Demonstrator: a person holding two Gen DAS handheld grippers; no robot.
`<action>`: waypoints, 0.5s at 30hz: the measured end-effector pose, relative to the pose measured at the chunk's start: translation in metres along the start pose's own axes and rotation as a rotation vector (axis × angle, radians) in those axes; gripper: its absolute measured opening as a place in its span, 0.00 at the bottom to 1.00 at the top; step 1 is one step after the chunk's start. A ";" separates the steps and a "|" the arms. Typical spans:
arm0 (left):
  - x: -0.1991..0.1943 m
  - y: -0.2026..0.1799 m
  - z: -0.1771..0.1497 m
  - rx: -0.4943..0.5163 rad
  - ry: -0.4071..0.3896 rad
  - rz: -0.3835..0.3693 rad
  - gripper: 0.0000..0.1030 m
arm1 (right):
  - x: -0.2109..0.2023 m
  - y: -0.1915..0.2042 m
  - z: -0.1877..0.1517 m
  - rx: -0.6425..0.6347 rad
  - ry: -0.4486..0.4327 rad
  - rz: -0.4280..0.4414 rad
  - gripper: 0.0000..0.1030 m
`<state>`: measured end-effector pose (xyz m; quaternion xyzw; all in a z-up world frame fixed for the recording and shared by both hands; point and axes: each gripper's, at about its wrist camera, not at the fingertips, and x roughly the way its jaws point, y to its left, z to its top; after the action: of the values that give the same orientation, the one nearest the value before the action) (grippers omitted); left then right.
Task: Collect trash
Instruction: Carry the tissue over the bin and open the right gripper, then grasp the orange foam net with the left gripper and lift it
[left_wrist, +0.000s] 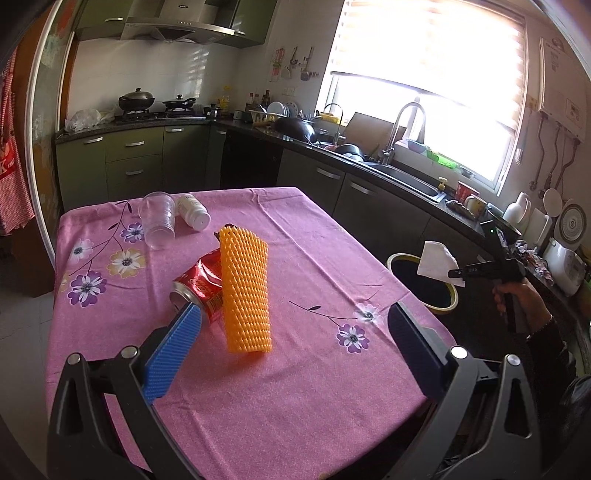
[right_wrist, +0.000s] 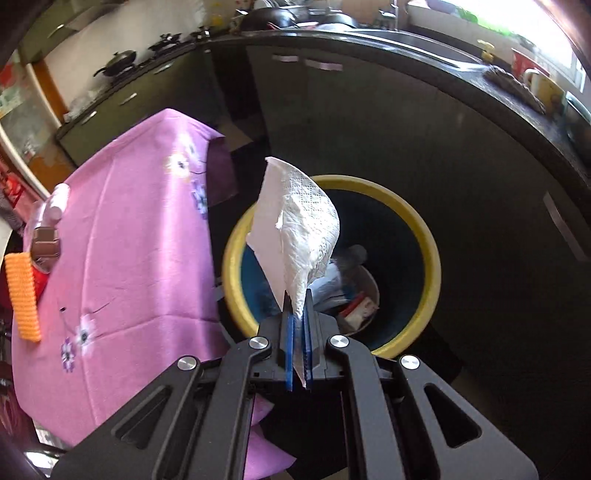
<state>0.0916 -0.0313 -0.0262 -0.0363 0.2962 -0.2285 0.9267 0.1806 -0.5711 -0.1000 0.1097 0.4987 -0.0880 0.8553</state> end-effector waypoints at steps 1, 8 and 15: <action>0.001 -0.001 0.000 0.001 0.002 -0.001 0.93 | 0.008 -0.008 0.004 0.016 0.009 -0.021 0.05; 0.012 -0.006 0.003 0.004 0.019 -0.011 0.93 | 0.047 -0.037 0.025 0.098 0.035 -0.116 0.38; 0.034 -0.008 0.000 0.011 0.067 -0.008 0.94 | 0.020 -0.022 0.009 0.068 -0.043 -0.067 0.62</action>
<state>0.1126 -0.0536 -0.0422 -0.0248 0.3258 -0.2351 0.9154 0.1916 -0.5954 -0.1151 0.1201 0.4805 -0.1355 0.8581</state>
